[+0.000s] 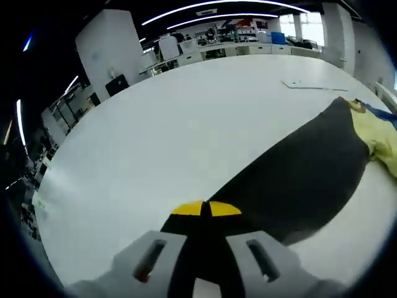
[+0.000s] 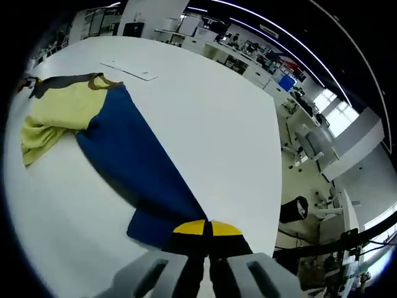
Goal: Fold the garment on the visible template until the final outline fits inside the template.
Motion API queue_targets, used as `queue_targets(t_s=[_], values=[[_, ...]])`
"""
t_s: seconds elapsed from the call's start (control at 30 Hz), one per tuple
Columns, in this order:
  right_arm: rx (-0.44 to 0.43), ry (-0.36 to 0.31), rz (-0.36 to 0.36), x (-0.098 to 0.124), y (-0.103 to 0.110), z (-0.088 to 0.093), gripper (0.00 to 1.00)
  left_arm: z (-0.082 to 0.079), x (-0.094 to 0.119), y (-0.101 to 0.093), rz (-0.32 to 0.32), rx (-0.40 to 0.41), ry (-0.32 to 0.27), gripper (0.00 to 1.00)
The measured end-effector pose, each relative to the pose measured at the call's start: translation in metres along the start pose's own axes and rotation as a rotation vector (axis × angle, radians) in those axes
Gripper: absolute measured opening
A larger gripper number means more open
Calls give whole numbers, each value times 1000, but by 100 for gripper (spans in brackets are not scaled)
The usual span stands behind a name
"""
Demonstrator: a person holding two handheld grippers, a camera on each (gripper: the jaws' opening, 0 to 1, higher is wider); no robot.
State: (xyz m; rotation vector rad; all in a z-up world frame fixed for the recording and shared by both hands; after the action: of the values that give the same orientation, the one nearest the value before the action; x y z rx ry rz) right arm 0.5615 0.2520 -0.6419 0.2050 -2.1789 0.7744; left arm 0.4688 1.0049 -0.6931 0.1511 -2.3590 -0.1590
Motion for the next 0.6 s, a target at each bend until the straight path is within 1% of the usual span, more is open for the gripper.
queue_targets(t_s=[0.2, 0.23, 0.33, 0.4, 0.53, 0.57, 0.6], values=[[-1, 28, -9, -1, 0, 5, 0, -4, -1, 1, 0, 13, -13, 0], [4, 20, -23, -1, 2, 5, 0, -5, -1, 1, 0, 10, -16, 0], [-3, 10, -18, -1, 2, 5, 0, -6, 1, 0, 5, 6, -25, 0], [-27, 3, -25, -1, 2, 6, 0, -5, 4, 1, 7, 21, -28, 1], [-75, -16, -36, 2, 3, 6, 0, -5, 13, 2, 20, 70, -59, 9], [-93, -29, -39, 3, 3, 6, 2, -6, 16, 2, 21, 71, -72, 12], [-101, -35, -42, 3, 4, 6, 8, -7, 19, 2, 22, 72, -84, 16]])
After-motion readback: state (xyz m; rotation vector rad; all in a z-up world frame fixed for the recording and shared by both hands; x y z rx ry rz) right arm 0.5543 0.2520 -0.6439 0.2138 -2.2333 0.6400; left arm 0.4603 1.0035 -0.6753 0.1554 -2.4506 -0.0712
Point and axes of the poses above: the point that each gripper's makers call its tool centre point, and the gripper's own axes: x roughly backward along the fingers, y roughly to its left, z roughly out of its underside, the point moved 10 cm from there along x, roughly backward along the fingers, and after that the axes turned 6 degrees about z, right-handed, at the moved point
